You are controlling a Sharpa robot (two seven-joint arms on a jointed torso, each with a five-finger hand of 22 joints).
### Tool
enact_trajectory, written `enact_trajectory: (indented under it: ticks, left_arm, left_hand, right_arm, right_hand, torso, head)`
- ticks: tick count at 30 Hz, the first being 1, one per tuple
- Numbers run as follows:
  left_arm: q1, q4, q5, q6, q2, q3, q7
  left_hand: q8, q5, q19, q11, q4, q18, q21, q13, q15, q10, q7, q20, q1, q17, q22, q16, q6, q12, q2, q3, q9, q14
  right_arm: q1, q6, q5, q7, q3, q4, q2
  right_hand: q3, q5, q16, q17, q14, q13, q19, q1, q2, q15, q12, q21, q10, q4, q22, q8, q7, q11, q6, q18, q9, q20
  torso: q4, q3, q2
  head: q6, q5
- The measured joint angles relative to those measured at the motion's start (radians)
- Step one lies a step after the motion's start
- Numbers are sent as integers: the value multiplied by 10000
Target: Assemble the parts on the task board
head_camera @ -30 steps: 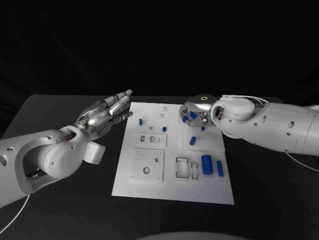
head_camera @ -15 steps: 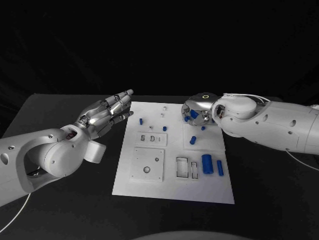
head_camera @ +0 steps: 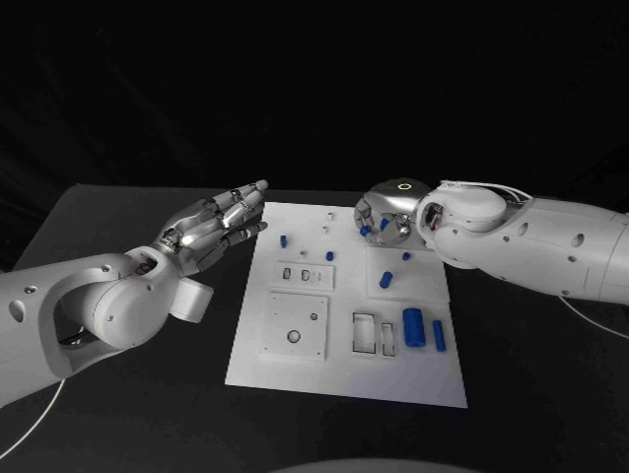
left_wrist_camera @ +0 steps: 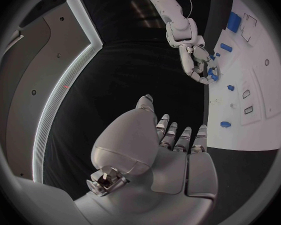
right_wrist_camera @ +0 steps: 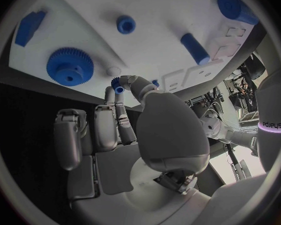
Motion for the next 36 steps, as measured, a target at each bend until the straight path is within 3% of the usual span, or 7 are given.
enact_trajectory:
  ticks: [9, 13, 16, 25, 36]
  left_arm:
    - [2, 15, -3, -5, 22, 4, -34]
    - [3, 12, -48, -15, 28, 5, -35]
    - [3, -34, -141, -29, 64, 5, -23]
    - [1, -166, -389, -63, 159, 2, 12]
    - [1, -187, -532, -79, 188, 0, 25]
  left_hand:
    - [37, 38, 0, 33, -10, 1, 0, -1, -1, 33, 0, 0, 38, 9, 0, 16, 0, 48, 38, 10, -1, 0]
    - [37, 38, 0, 32, -10, 1, 0, -1, -1, 33, 0, 0, 78, 8, 0, 16, -1, 48, -1, 10, -1, 0]
    - [37, 38, 0, 32, 18, 1, 0, -1, -41, 33, 0, 0, 78, 2, 0, 16, -1, 48, -1, 38, -1, -40]
    - [37, 38, 0, 32, 19, 2, 0, -2, -74, 33, -1, 0, 78, -9, 0, 16, -1, 48, -1, 37, -2, -73]
    - [76, 38, 0, 32, 19, 2, 0, -3, -74, 32, -1, 0, 78, -8, 0, 16, -2, 48, -1, 36, -2, -72]
  right_arm:
    - [158, 27, 651, 55, 79, -1030, 920]
    - [193, 57, 899, 72, 99, -1372, 1240]
    - [199, 83, 1052, 90, 103, -1622, 1450]
    - [206, 112, 1339, 139, 112, -2047, 1798]
    - [205, 103, 1564, 150, 115, -2354, 2035]
  right_hand:
    - [-2, 0, -40, -68, 0, -86, 0, 8, 15, 0, -133, 0, 41, -2, -1, -53, -18, 40, 14, 0, 0, 0]
    - [-5, -1, -40, -75, -1, -99, 0, -4, 28, 1, -173, 0, 67, -4, -1, -92, -8, 67, 1, 0, 94, 1]
    - [-14, -15, -75, -94, 0, -116, 0, -17, 42, 1, -230, 0, 67, -13, -1, -180, 33, 68, -41, 0, 365, 1]
    - [-15, -78, -99, -184, -40, -171, -7, -7, 53, 41, -326, 0, 101, -13, -2, -353, 61, 104, -145, 0, 410, 2]
    - [-13, -153, -193, -327, -111, -172, -111, -6, 52, 40, -368, -41, 101, -11, 6, -389, 93, 106, -178, -1, 341, 39]
  torso:
    - [45, -8, 23]
    - [81, -20, 44]
    - [99, -27, 60]
    - [118, -44, 69]
    - [136, -56, 69]
  head:
    - [-13, -9]
    - [-12, -21]
    - [-6, -52]
    - [-24, -123]
    - [-66, -90]
